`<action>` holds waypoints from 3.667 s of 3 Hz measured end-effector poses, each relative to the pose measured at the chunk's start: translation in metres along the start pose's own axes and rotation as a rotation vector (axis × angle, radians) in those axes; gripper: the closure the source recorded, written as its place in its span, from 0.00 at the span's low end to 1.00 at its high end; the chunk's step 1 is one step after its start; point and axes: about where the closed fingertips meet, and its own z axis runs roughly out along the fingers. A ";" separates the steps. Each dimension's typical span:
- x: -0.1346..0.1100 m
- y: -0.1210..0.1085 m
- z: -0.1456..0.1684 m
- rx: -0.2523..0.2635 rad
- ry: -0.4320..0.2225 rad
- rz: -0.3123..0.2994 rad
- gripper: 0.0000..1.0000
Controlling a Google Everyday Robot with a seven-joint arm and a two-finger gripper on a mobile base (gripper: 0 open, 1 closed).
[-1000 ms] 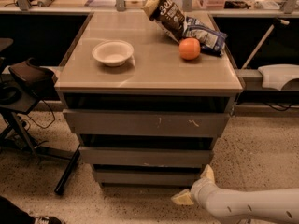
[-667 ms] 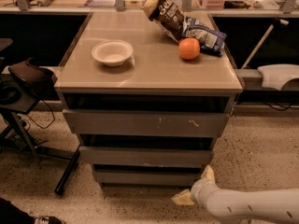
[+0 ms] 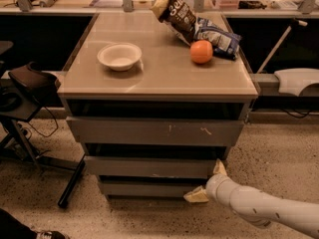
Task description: Open middle drawer
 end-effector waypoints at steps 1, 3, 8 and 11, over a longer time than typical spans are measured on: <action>-0.022 -0.024 0.001 -0.005 -0.044 -0.056 0.00; -0.032 -0.020 0.010 0.016 -0.021 -0.132 0.00; -0.024 -0.009 0.107 0.007 0.120 -0.356 0.00; -0.021 -0.008 0.109 0.004 0.125 -0.357 0.42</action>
Offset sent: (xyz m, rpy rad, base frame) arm 0.0235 -0.0043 0.0205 -0.0066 -0.0500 0.0499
